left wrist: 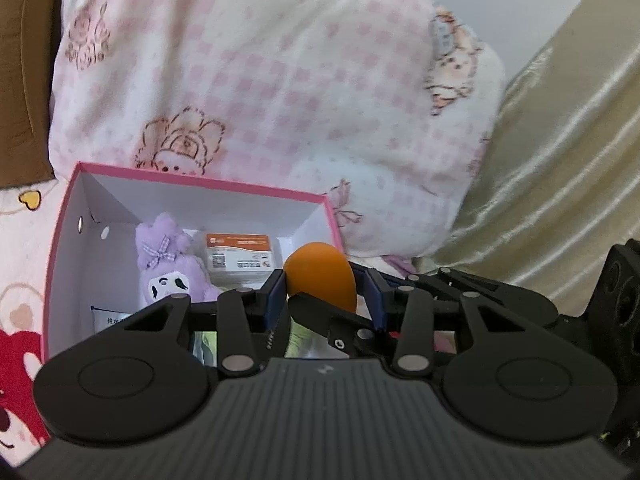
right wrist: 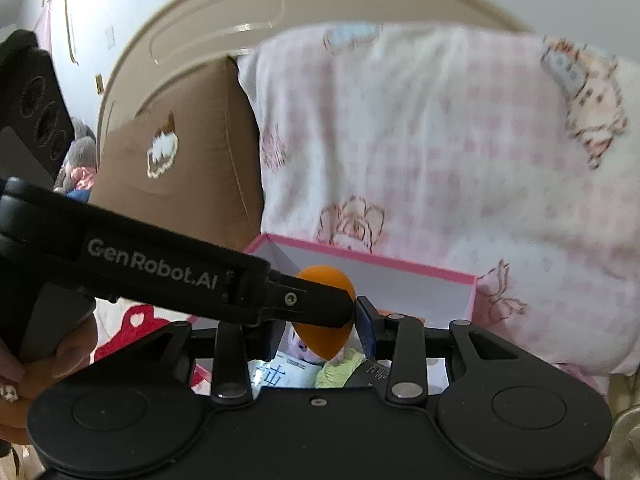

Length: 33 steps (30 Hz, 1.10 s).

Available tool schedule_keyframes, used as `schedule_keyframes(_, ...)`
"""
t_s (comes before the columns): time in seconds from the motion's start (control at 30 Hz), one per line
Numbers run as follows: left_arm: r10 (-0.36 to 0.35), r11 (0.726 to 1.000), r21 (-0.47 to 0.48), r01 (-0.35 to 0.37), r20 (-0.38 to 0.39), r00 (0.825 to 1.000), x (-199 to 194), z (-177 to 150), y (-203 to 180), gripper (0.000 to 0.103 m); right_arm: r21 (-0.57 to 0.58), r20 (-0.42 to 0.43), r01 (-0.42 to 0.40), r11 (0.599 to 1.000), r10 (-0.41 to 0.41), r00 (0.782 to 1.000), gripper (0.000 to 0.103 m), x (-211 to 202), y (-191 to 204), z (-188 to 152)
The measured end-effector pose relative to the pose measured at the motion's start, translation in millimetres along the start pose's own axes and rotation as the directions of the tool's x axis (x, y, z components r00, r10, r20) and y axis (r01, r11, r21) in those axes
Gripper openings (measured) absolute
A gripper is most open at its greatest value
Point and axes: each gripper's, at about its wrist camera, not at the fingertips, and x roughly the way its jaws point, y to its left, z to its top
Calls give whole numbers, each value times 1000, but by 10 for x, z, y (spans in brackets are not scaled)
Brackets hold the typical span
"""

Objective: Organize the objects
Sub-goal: 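Lift the orange sponge with the left tool and carry it over the pink box, then lower the sponge into the box beside the yarn ball and open the left tool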

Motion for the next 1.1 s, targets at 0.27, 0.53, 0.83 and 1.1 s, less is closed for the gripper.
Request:
schedule_keyframes(0.27, 13, 998, -60, -19, -85, 996, 423, 49, 295, 42, -35, -40, 41, 999, -42, 998, 42, 447, -44, -98)
schedule_keyframes(0.53, 20, 996, -80, -28, -103, 994, 752, 50, 450, 41, -108, -92, 50, 993, -60, 994, 42, 805, -165, -101)
schedule_keyframes(0.83, 16, 991, -132, -29, -98, 995, 947, -16, 525, 41, -132, -165, 52, 990, -74, 983, 42, 988, -295, -73)
schedule_keyframes(1.1, 15, 986, -166, -32, -107, 994, 1042, 13, 539, 41, -123, -192, 58, 991, -81, 978, 42, 1079, -385, -34)
